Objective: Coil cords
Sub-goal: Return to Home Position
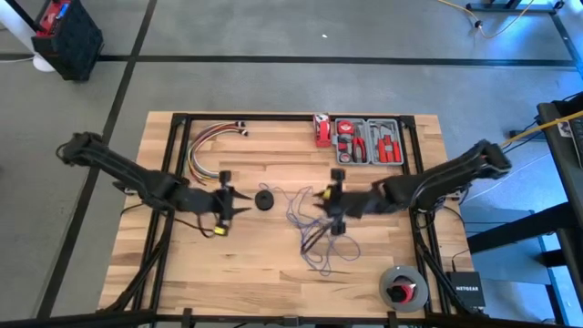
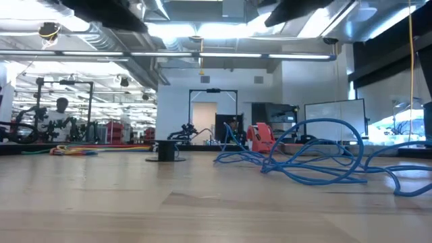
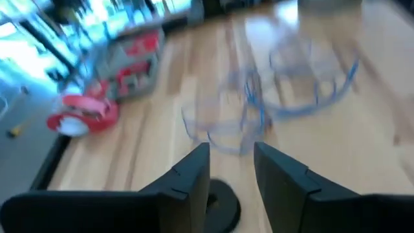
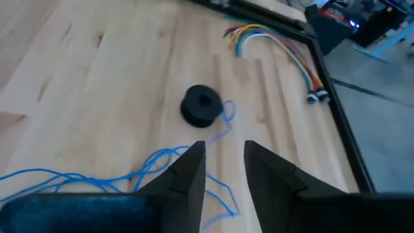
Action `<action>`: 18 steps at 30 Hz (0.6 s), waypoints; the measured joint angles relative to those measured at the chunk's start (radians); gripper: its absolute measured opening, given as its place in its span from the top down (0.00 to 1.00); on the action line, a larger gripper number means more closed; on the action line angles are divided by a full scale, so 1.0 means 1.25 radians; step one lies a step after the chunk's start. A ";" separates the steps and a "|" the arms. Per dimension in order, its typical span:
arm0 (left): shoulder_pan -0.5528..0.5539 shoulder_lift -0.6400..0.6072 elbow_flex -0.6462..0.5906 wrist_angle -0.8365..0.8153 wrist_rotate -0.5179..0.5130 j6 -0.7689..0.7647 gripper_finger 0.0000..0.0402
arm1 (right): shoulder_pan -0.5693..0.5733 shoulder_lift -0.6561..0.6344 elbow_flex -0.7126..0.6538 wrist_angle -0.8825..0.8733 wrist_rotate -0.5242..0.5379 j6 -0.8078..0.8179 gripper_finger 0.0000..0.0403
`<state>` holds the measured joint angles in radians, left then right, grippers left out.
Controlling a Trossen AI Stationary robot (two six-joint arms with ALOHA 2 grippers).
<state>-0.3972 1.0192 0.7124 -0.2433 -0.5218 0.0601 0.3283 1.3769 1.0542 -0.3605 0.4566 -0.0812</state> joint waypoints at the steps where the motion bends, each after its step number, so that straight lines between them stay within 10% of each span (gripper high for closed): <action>1: 0.007 -0.035 -0.027 0.034 0.003 0.007 0.72 | -0.014 -0.028 -0.003 -0.009 -0.015 0.002 0.72; 18: 0.075 -0.478 -0.295 0.219 -0.020 0.029 0.72 | -0.174 -0.562 -0.514 0.348 -0.151 0.034 0.73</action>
<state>-0.3039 0.4215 0.3431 0.0302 -0.5465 0.0959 0.1108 0.6742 0.4117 0.0748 0.2678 -0.0388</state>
